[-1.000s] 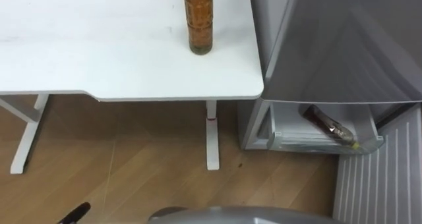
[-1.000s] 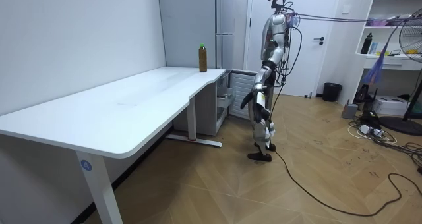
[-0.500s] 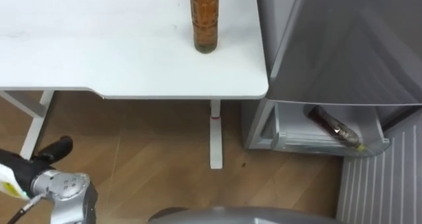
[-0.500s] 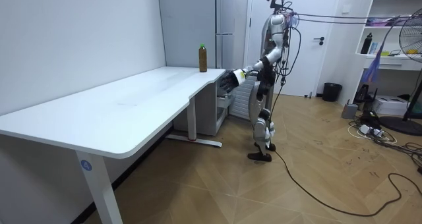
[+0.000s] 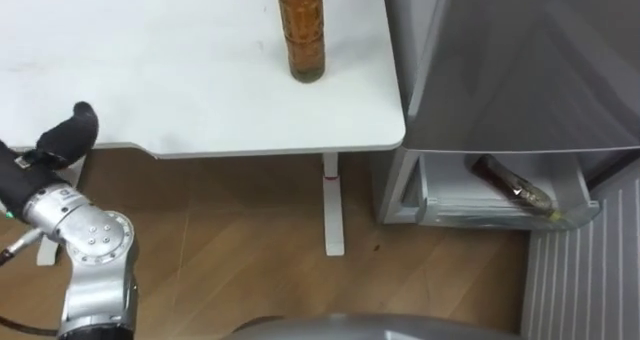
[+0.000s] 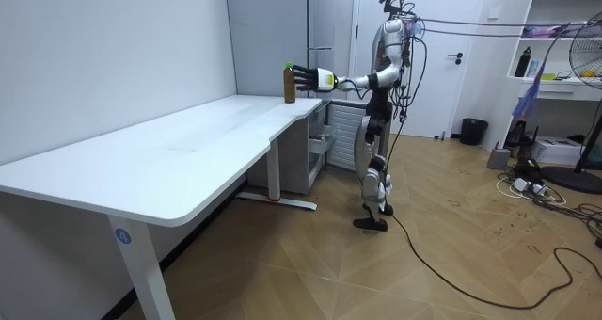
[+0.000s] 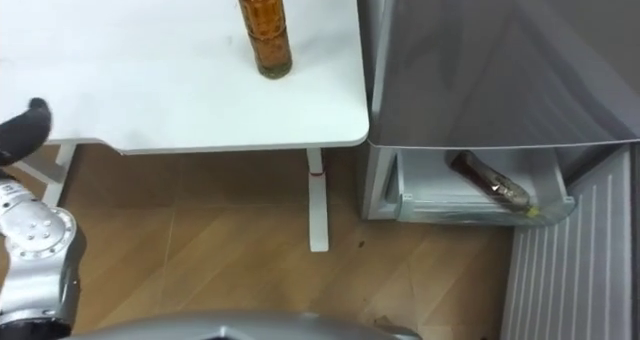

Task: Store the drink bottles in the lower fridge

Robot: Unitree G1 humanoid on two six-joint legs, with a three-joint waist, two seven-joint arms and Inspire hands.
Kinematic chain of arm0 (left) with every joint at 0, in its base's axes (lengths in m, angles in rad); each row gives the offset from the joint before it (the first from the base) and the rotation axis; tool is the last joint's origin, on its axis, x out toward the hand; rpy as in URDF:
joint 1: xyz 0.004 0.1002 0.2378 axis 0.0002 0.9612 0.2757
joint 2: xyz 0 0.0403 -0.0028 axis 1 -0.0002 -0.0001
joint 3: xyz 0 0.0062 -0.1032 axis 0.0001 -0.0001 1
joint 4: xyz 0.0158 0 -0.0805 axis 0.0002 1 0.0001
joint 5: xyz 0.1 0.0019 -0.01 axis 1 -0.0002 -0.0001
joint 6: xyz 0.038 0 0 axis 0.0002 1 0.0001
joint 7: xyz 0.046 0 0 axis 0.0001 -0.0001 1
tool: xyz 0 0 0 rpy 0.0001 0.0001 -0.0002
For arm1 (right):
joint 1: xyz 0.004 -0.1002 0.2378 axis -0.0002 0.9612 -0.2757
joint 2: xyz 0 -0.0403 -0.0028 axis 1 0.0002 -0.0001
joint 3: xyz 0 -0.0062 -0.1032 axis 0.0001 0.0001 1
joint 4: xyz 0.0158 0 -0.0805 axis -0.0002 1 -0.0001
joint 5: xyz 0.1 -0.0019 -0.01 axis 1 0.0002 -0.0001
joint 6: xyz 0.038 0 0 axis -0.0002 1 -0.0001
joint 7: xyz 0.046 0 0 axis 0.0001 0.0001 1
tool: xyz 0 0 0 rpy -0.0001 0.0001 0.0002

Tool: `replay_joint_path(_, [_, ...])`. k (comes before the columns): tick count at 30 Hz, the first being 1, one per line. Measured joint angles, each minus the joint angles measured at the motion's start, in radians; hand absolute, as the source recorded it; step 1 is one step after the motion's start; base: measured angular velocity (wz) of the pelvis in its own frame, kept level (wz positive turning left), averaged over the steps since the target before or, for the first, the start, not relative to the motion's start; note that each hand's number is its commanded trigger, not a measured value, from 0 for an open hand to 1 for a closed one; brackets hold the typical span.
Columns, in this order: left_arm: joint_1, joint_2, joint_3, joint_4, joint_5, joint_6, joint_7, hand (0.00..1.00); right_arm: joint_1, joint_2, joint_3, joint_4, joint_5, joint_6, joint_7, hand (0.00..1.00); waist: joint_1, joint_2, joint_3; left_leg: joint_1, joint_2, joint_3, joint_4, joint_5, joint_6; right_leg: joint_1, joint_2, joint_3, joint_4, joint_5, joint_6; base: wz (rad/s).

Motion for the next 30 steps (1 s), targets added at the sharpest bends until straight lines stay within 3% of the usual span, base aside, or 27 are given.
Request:
replay_joint_path(2, [0.0,0.0,-0.017,-0.001,-0.001,0.0,-0.065,0.0,-0.005,0.0,0.0,-0.002,0.0,0.0,0.02,0.0,-0.006,-0.008,0.0021,-0.002,0.001,0.0,0.0,0.001,-0.001,-0.001,0.002,0.0,-0.003,0.0,0.0,0.0])
replay_joint_path(10, [-0.001,-0.001,-0.083,-0.076,-0.001,0.0,-0.207,0.0,-0.024,0.003,0.0,0.013,0.008,-0.009,0.068,0.0,-0.016,-0.03,-0.0019,-0.01,0.0,-0.003,0.001,0.0,-0.001,-0.005,0.002,0.005,-0.014,0.0,0.0,-0.02])
replay_joint_path(17, [-0.001,-0.001,-0.108,-0.087,-0.008,0.008,-0.366,0.0,-0.05,0.003,0.0,0.05,0.018,-0.012,0.067,0.0,-0.037,-0.025,-0.0024,-0.01,-0.001,-0.006,0.006,0.0,-0.001,0.0,0.004,0.024,-0.015,0.0,0.0,-0.02])
replay_joint_path(20, [-0.001,-0.001,-0.13,-0.087,-0.008,0.022,-0.408,0.0,-0.061,0.003,0.0,0.073,0.018,-0.011,0.066,0.0,-0.049,-0.021,0.0026,0.001,-0.001,-0.006,0.003,0.0,-0.001,0.013,0.004,0.025,-0.015,0.0,0.0,0.0])
replay_joint_path(25, [-0.005,-0.001,-0.144,-0.087,-0.01,0.034,-0.438,0.0,-0.062,0.003,0.0,0.074,0.017,-0.011,0.069,0.0,-0.075,-0.018,0.0031,0.006,0.0,-0.007,0.001,0.001,-0.001,0.015,0.007,0.045,-0.015,0.0,0.0,-0.03])
replay_joint_path(30, [-0.027,0.001,-0.145,-0.087,-0.12,0.04,-0.44,0.0,-0.059,0.002,0.0,0.087,0.02,-0.008,0.08,0.0,-0.094,-0.025,0.0073,0.018,0.0,-0.007,-0.013,0.003,-0.004,0.02,0.01,0.071,-0.015,0.0,0.0,-0.08])
